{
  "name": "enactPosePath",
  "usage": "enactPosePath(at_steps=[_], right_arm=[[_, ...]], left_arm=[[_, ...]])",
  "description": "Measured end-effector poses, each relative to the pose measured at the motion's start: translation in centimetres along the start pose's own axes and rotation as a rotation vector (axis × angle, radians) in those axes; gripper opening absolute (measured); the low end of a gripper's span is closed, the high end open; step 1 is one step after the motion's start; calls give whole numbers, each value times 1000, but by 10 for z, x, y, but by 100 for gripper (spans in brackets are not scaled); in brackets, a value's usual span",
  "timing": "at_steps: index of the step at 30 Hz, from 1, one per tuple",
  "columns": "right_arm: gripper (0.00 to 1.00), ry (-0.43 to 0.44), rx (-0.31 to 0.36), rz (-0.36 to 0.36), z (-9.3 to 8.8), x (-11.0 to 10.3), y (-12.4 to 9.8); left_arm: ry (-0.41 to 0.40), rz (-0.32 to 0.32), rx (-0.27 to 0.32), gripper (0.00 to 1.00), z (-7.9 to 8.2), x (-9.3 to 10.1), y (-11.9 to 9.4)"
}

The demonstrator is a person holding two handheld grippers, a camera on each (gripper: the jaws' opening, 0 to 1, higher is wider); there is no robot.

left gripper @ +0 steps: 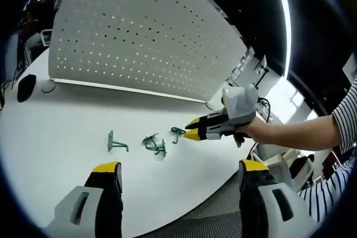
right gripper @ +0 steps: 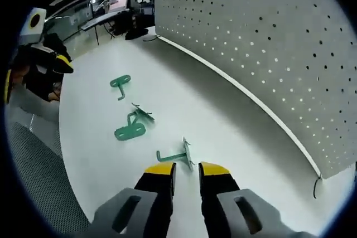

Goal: Insert the hook assembly into the mounting plate slot until the hook locks in place.

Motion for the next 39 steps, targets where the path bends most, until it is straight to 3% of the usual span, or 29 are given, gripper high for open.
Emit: enactPosePath(at_steps=[15, 18, 27, 39], right_arm=[[7, 52, -55, 56, -2, 2, 16], [7, 93, -38, 59, -3, 1, 15], [2, 97, -28, 49, -3, 0, 16], [1, 157, 21, 40, -1, -4, 9]], left_arm=[[-28, -6, -16, 87, -7, -5, 0], [-37, -6, -13, 86, -7, -5, 0], [-45, -13, -13, 86, -7, -3, 2], [-23, 23, -7, 86, -2, -8, -10]])
Point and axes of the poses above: the point that each gripper's makers call its tool centre point, and the gripper's own axes: y roughly forward along the fingers, x roughly to its right, z roughly out of its top, the point moved 7 cm from there along -y, roughly backward along the fingers, and after that the axes turned 15 degrees about -x, right-handed, at the moved point
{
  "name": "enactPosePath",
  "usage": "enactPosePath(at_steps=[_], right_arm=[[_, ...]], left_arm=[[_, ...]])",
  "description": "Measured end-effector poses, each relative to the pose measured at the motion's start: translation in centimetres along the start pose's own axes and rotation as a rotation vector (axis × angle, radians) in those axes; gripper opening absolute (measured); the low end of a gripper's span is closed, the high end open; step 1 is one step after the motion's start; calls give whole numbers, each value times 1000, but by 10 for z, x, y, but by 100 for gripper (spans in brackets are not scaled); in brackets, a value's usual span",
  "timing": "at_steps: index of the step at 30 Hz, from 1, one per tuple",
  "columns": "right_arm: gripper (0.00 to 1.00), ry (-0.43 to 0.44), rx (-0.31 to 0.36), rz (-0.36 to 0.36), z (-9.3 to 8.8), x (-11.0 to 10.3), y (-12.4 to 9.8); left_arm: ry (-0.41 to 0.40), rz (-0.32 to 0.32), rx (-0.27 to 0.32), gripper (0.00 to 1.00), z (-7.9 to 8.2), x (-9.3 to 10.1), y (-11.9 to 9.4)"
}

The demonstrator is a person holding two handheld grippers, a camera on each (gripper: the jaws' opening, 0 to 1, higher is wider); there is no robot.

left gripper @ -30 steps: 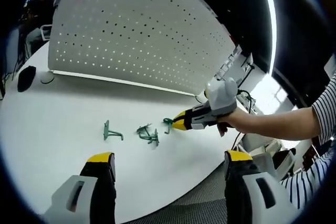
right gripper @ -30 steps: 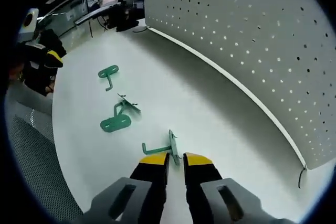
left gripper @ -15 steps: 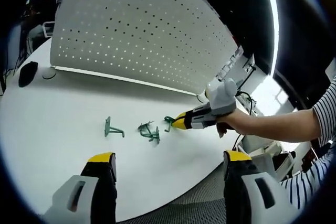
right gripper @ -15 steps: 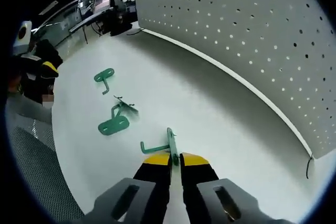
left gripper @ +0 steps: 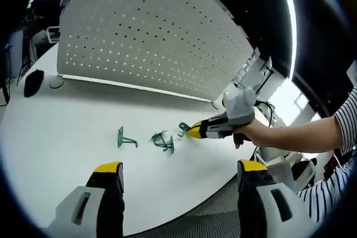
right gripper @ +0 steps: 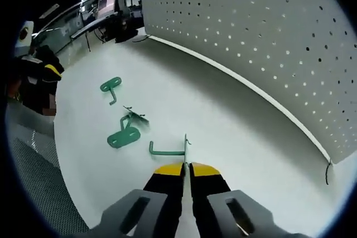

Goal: Insert the hook assembly into the mounting plate slot until the hook locks in place.

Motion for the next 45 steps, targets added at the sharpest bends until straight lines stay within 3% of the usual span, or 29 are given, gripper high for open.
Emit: enactPosePath(at_steps=[5, 13, 19, 26, 28, 39, 45], right_arm=[[1, 5, 44, -22, 9, -1, -16], [1, 0, 201, -74, 33, -2, -54], [1, 46, 323, -71, 45, -16, -84], [1, 87, 390, -76, 41, -34, -103], [1, 138, 399, -39, 38, -40, -105], [1, 192, 484, -40, 32, -57, -133], [1, 287, 534, 0, 28, -62, -142]], left_arm=[[20, -5, 19, 86, 11, 5, -2], [65, -4, 53, 87, 31, 12, -6], [-33, -97, 129, 86, 48, 19, -7], [-32, -109, 137, 84, 59, 23, -6], [-25, -115, 134, 83, 61, 26, -4], [10, -177, 118, 75, 72, 46, 7], [30, -215, 133, 70, 82, 56, 7]])
Point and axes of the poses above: the point that each gripper's makers call its tool centre point, and the gripper's own axes: y roughly forward along the fingers, x roughly to its right, z roughly out of its top, the point moved 7 cm from there along -y, roughly backward along the fingers, and after that the axes turned 15 degrees about -x, right-handed, at the moved point
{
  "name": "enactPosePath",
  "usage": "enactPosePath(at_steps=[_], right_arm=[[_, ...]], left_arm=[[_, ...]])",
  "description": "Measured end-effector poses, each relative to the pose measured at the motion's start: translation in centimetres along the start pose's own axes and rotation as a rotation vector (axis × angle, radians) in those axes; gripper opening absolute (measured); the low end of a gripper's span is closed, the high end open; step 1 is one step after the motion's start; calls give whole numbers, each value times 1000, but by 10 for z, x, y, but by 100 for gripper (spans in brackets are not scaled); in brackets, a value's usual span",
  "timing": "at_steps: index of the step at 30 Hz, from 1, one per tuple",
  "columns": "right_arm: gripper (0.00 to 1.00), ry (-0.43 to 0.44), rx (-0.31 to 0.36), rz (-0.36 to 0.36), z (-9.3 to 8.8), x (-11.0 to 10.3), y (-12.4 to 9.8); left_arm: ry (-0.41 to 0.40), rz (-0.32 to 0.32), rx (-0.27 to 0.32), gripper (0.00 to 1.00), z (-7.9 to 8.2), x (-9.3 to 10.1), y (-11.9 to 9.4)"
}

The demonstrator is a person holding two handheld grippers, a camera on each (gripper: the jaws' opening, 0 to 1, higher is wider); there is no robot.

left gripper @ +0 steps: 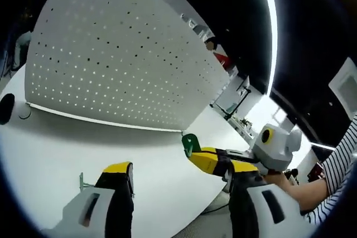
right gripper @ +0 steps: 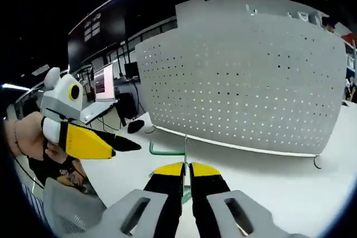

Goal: Insert the hook assembly into the mounting plate slot until the hook locks in place.

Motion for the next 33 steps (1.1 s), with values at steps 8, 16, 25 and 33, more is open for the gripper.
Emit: enactPosePath(at_steps=[8, 16, 25, 33], right_arm=[[1, 36, 36, 6, 0, -6, -8], [1, 58, 54, 36, 5, -17, -8], [1, 65, 60, 64, 7, -29, -7], [1, 67, 64, 76, 8, -34, -8]], left_arm=[[6, -38, 0, 66, 4, 9, 5], [-21, -79, 21, 61, 9, 14, 5], [-31, -109, 40, 43, 10, 14, 3], [-45, -140, 42, 31, 8, 16, 2]])
Point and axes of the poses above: the point that each gripper's makers call its tool centre point, and the gripper's own axes: y roughly forward along the fingers, x roughly to its right, z roughly out of its top, the point moved 7 cm from there along -y, roughly backward along the fingers, and after that the axes turned 15 degrees about -x, right-handed, at the moved point
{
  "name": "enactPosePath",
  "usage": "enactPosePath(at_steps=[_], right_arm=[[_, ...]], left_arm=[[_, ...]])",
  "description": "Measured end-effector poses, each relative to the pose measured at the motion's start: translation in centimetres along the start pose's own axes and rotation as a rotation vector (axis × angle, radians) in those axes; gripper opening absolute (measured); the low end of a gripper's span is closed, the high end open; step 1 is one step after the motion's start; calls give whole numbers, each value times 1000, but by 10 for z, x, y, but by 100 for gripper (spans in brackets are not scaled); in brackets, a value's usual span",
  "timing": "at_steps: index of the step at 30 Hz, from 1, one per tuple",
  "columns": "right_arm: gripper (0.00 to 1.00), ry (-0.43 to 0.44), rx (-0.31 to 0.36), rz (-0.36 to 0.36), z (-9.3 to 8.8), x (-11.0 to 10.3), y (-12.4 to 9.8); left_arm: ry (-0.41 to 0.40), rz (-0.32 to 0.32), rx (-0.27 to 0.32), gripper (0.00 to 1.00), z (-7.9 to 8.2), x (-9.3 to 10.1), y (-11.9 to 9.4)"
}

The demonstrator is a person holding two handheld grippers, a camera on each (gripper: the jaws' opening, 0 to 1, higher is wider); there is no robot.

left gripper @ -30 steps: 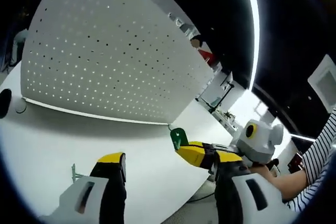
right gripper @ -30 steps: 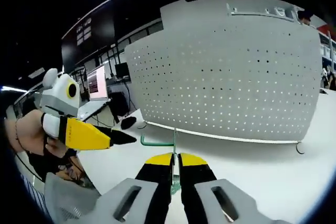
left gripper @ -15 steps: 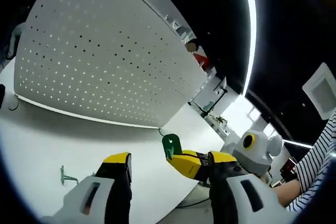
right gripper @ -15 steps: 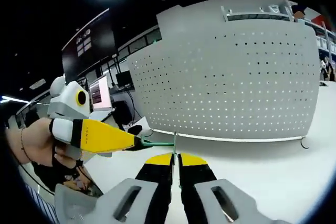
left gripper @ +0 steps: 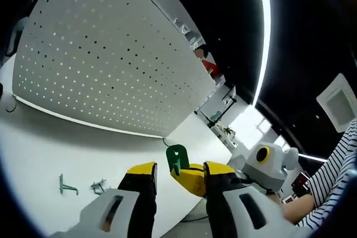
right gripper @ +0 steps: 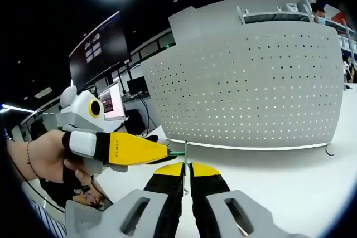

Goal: Insert the hook assembly into the mounting plate slot until the hook locks in place.

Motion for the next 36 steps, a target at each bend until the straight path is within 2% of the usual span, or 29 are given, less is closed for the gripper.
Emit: enactPosePath(at_steps=[4, 7, 10, 23, 28, 36], right_arm=[[1, -4, 4, 0, -1, -2, -1], [1, -4, 3, 4, 0, -3, 0], [1, -15, 4, 7, -1, -5, 0], [1, -41, 26, 5, 0, -11, 1], [1, -54, 28, 6, 0, -11, 0], [1, -60, 27, 2, 0, -10, 0]], left_arm=[[-19, -22, 4, 23, -1, 2, -1], [-27, -15, -2, 20, -4, -2, -1], [-53, -32, 18, 17, -6, -1, -4], [-108, -48, 15, 9, -4, -1, -4], [-143, -63, 34, 5, -3, -3, -5], [-161, -76, 25, 4, -4, -5, -4]])
Point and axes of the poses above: the point that each gripper's makers call its tool centre point, and the gripper's own axes: y roughly forward along the fingers, x roughly to its right, z roughly out of its top, the point moved 7 cm from there along -y, roughly backward along the fingers, and after that the axes turned 15 degrees about -x, right-handed, at the moved point
